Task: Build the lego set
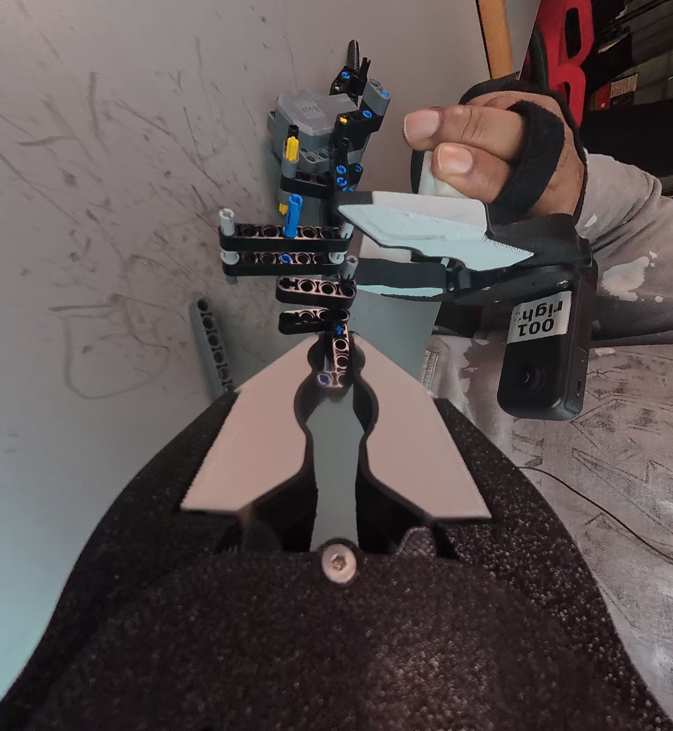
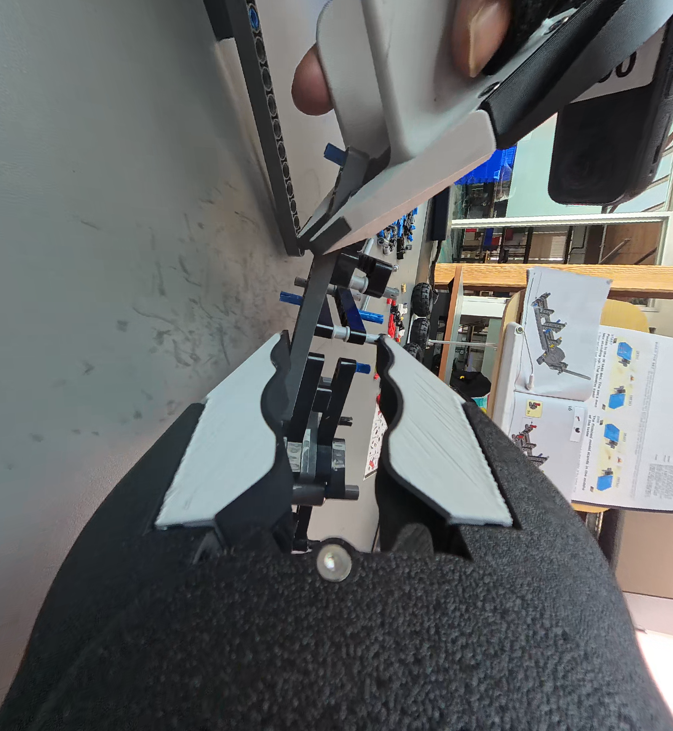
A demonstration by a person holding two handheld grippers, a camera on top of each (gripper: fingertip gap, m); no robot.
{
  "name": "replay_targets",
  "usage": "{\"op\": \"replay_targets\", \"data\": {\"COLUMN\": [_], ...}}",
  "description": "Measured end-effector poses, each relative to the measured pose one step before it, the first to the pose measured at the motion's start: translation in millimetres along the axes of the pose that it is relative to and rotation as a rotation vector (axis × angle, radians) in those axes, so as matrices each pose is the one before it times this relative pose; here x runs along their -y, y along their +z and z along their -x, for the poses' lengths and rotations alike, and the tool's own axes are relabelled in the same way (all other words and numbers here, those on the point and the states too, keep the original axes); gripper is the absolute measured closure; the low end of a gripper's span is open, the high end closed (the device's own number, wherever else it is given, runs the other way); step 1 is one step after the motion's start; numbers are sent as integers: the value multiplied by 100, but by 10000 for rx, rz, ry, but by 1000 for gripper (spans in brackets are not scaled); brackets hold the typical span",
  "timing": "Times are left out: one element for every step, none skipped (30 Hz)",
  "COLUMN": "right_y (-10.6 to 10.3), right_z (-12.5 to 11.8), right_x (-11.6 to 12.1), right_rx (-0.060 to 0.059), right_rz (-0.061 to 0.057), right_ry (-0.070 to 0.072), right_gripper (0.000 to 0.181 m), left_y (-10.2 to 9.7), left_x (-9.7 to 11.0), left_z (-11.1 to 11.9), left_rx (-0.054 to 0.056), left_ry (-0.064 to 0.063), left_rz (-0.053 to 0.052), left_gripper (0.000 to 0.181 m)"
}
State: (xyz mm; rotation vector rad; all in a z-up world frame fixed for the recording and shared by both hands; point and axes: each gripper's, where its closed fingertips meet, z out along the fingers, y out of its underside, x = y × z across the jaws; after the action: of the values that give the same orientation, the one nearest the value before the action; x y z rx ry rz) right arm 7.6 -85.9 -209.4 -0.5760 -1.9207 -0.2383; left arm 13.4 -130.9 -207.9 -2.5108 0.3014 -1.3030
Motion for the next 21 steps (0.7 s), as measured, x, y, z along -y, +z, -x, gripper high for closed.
{"op": "replay_targets", "data": {"right_y": [44, 59, 87, 62, 29, 72, 37, -30, -61, -57, -82, -47, -31, -157, -220, -116, -11, 62, 63, 48, 31], "right_z": [10, 52, 88, 25, -35, 52, 40, 134, 75, -9, -13, -18, -19, 91, -113, -16, -95, -211, -319, -137, -51], "right_x": [9, 2, -41, 22, 24, 3, 27, 138, 84, 10, -24, -63, -45, 264, 353, 216, -46, -176, -187, -151, -86], "right_rx": [-63, -25, -23, -26, -38, -54, -13, 87, 32, 10, 24, 18, 73, 166, 87, 184, 157, 63, -19, 56, 53], "right_rz": [2, 3, 21, 4, -30, -46, -47, -121, -73, -31, -18, 26, 21, -211, -269, -155, -2, 36, -2, -14, -6], "right_ry": [-5, 20, 2, 13, 34, 29, 108, 64, -101, -170, -149, -77, 8, 114, 295, 379, 342, 245, 238, 198, 209], "right_gripper": [140, 139, 140, 139, 139, 138, 138, 138, 137, 137, 136, 135, 134, 132, 130, 128, 126, 126, 126, 126, 127], "left_y": [-11, 22, 28, 13, -6, -17, -1, 39, 47, 43, 40, 17, -16, -43, -52, -42, -17, 8, 36, 45, 19], "left_x": [4, -35, -52, -36, -28, -59, -79, -135, -125, -7, -26, 10, 51, 95, 112, 129, 149, 106, 25, 64, 117], "left_z": [50, 111, 133, 147, 110, 103, 122, 158, 132, 26, -60, -62, -14, 87, 11, -81, -103, -34, 43, 26, -1], "left_rx": [-8, 16, 38, 27, 9, 26, 98, 141, 104, 43, 43, 65, 111, 182, 145, 55, 19, 30, 33, -4, -37], "left_ry": [-35, -20, 4, 2, 19, 73, 254, 350, 144, 162, 252, 152, 159, 164, 196, 133, 105, 88, 49, 2, -19], "left_rz": [-20, 19, 21, 20, 8, 24, 35, 45, 37, -31, -9, -1, 7, -6, -5, -11, -28, -3, 31, -21, -71], "left_gripper": [170, 170, 170, 170, 170, 170, 170, 169, 169, 169, 169, 169, 169, 169, 169, 169, 169, 169, 169, 169, 170]}}
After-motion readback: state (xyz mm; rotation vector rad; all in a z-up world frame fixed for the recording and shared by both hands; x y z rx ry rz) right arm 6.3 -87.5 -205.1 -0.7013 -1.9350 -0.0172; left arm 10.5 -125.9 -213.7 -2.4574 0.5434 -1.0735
